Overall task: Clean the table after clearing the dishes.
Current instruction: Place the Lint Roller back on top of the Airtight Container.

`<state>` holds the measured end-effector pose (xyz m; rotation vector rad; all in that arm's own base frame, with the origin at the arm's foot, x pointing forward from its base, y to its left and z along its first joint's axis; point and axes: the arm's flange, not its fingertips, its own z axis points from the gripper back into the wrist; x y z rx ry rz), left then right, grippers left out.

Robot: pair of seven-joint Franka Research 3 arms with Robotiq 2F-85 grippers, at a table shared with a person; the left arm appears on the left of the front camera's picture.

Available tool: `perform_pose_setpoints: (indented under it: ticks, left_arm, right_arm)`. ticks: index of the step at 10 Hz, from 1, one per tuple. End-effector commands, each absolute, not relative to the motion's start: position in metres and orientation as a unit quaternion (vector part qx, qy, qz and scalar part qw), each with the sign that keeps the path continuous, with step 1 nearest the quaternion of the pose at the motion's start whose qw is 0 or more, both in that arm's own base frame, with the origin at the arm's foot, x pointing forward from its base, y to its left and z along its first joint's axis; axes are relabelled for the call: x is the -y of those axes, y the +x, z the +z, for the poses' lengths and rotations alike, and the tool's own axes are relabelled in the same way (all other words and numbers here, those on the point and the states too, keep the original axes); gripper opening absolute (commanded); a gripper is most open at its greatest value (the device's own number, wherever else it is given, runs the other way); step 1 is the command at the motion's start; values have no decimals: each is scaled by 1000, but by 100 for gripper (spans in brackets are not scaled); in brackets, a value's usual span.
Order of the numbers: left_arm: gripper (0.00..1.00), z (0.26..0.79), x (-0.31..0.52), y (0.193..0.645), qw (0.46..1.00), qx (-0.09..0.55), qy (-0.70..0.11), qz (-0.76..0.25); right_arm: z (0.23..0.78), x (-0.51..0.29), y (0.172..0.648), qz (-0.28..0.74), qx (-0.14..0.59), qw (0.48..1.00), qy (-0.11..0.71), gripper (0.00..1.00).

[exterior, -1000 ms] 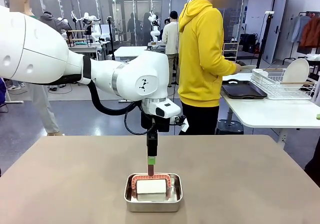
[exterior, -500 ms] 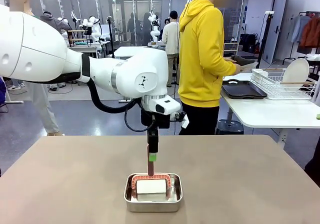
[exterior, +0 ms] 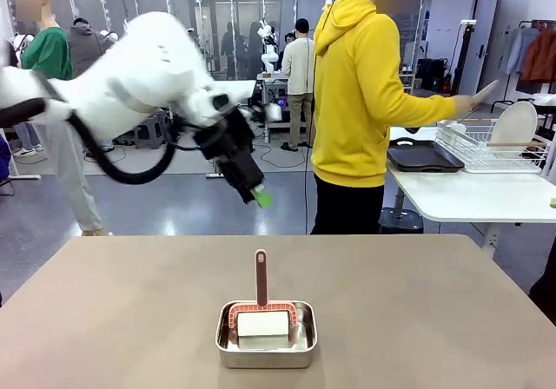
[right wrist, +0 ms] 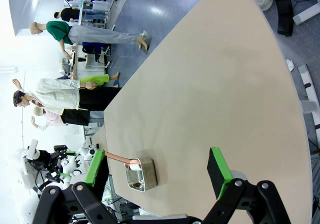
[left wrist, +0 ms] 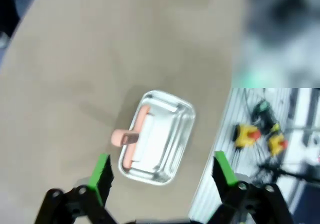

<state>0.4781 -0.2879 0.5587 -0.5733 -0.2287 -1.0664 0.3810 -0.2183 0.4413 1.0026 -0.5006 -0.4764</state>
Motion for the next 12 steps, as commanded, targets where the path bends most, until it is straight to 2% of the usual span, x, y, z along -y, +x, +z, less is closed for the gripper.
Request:
perform_pose_setpoints:
  ticks: [1,3,7,8,12]
  left_arm:
    - [100,546,216,429,816,201,-342,-420]
    - [100,542,149,406,820,225,-388,-356]
    - [100,527,3,363,847,253,-426,-193]
    - [100,519,-39,347,874,264,-393,-107]
    - [100,501,-102,304,888,283,-361,-44]
  right_arm:
    - [443,218,378,-220,232,824,468,100]
    - [443,218,378,-220,232,824,468,100]
    - [443,218,378,-220,232,824,468,100]
    - [443,218,378,-220,232,824,468,100]
    - [443,218,378,-220,232,824,468,100]
